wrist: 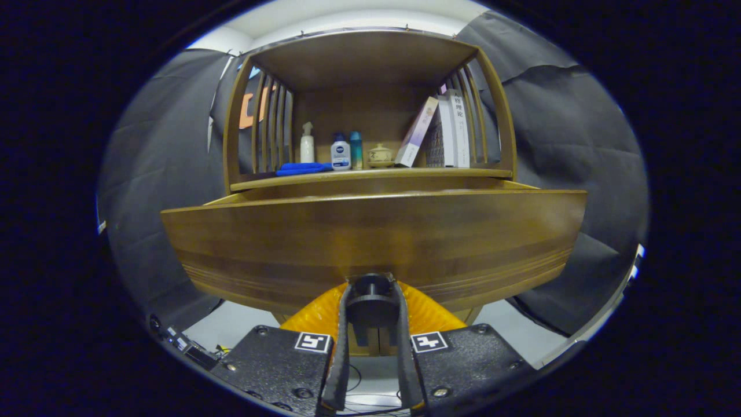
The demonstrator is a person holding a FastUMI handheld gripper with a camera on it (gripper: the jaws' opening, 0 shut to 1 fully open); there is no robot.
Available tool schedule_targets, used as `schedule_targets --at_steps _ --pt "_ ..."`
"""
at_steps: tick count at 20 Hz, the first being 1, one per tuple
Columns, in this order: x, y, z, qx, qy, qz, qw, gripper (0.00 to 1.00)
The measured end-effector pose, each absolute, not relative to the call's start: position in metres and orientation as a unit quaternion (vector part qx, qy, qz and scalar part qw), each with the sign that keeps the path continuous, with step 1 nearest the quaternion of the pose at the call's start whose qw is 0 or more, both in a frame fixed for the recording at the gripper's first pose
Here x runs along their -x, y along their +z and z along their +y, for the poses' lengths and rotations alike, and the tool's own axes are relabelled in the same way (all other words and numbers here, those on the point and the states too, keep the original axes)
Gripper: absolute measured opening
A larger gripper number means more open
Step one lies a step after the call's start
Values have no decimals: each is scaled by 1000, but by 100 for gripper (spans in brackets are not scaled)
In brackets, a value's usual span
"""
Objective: Pull open the drawer, take out the items inside it, and place them on the countertop above the cabinet.
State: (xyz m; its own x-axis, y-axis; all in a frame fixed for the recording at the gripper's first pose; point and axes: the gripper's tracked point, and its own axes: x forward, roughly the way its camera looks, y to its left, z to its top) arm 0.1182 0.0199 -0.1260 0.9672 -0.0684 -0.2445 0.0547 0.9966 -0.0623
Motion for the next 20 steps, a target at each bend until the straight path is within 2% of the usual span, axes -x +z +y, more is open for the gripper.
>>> schedule_targets --at_steps 20 --pt "-53 -139 31 33 19 154 987 37"
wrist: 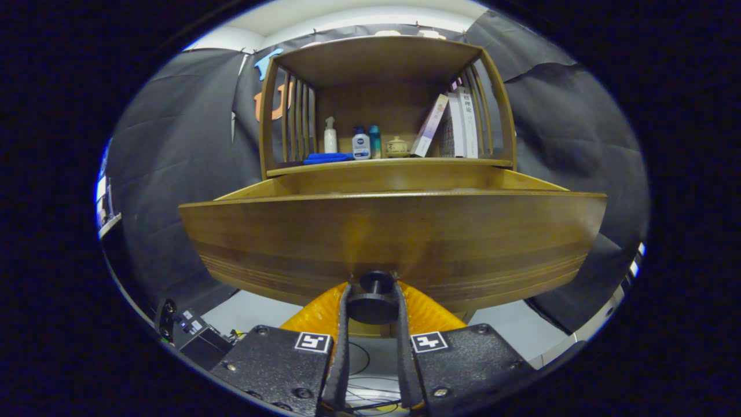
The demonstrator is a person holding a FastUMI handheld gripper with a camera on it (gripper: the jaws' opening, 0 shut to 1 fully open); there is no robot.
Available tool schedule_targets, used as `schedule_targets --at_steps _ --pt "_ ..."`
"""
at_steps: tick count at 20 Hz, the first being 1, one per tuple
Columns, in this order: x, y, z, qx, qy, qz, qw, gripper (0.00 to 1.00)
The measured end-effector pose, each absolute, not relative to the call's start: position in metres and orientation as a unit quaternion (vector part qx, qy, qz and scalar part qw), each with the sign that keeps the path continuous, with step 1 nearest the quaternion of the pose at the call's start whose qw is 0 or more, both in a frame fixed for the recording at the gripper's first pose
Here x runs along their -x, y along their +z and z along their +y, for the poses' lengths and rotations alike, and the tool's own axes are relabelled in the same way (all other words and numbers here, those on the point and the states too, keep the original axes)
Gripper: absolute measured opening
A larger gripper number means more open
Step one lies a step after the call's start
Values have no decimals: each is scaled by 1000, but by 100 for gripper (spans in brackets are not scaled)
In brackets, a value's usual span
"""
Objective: Pull open the drawer, take out the items inside it, and place them on the countertop above the cabinet.
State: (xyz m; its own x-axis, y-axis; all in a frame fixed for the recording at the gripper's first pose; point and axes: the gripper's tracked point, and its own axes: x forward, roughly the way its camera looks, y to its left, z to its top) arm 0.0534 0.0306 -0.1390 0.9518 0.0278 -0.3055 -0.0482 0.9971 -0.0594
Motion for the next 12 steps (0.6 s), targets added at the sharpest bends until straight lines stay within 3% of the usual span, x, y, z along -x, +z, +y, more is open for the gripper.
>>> schedule_targets --at_steps 5,12 --pt "-51 -141 32 32 23 164 986 38" --pt "-27 -98 48 38 56 183 981 58"
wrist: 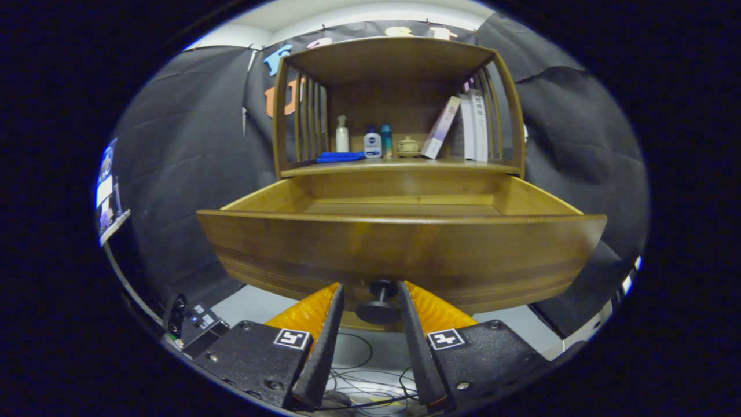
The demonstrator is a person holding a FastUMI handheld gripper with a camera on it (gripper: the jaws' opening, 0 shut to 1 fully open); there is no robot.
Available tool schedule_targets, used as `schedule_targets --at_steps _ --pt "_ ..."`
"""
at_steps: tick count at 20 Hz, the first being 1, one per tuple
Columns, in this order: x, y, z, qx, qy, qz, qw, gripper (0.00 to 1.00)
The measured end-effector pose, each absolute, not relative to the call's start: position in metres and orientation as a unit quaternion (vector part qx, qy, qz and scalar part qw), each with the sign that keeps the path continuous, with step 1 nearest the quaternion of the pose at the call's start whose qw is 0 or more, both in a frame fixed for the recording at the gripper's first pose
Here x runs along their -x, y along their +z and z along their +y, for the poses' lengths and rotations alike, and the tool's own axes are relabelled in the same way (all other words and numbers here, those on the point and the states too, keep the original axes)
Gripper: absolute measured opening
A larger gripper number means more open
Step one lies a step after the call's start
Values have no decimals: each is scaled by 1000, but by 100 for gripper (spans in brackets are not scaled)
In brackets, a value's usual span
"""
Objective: Pull open the drawer, take out the items inside it, and place them on the countertop above the cabinet.
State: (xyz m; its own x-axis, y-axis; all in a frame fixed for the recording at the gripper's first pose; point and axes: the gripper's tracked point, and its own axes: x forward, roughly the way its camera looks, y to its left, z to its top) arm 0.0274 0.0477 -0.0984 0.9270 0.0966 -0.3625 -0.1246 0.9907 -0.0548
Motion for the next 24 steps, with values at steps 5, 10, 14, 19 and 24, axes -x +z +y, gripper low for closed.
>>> schedule_targets --at_steps 5,10,14,19,24 --pt "-21 -47 55 22 66 184 980 74" --pt "-50 -20 47 25 46 217 975 73" --pt "-83 -28 41 27 43 284 958 74" --pt "-121 -35 34 -15 44 368 929 73" --pt "-156 -56 25 -13 33 440 898 74"
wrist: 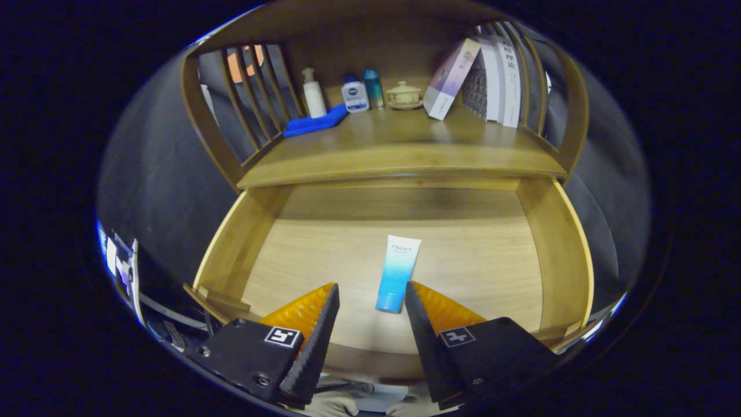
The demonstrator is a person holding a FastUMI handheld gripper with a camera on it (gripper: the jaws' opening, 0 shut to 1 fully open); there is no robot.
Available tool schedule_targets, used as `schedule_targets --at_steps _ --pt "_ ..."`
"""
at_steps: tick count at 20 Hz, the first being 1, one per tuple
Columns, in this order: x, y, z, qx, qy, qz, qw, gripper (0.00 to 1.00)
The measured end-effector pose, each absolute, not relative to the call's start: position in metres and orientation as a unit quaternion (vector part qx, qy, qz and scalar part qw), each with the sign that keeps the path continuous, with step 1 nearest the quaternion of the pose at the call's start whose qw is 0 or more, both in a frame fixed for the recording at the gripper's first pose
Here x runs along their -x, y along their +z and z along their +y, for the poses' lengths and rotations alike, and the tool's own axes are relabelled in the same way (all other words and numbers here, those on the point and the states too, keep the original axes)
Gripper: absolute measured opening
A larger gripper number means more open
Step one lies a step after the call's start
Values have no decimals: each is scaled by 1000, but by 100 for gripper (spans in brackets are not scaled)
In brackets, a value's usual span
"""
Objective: Pull open the drawer, take out the items inside it, and place them on the countertop above the cabinet.
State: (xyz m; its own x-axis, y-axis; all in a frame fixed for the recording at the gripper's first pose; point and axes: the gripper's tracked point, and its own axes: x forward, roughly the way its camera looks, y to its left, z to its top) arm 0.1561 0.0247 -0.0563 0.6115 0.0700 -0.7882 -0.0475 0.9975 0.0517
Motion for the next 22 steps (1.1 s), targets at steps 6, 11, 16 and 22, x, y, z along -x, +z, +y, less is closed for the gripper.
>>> schedule_targets --at_steps 6,11,16,22 --pt "-173 -86 25 4 27 510 860 74" --pt "-184 -103 18 17 4 544 839 74" --pt "-188 -123 10 19 -22 576 817 74" --pt "-189 -134 5 37 -34 595 802 74"
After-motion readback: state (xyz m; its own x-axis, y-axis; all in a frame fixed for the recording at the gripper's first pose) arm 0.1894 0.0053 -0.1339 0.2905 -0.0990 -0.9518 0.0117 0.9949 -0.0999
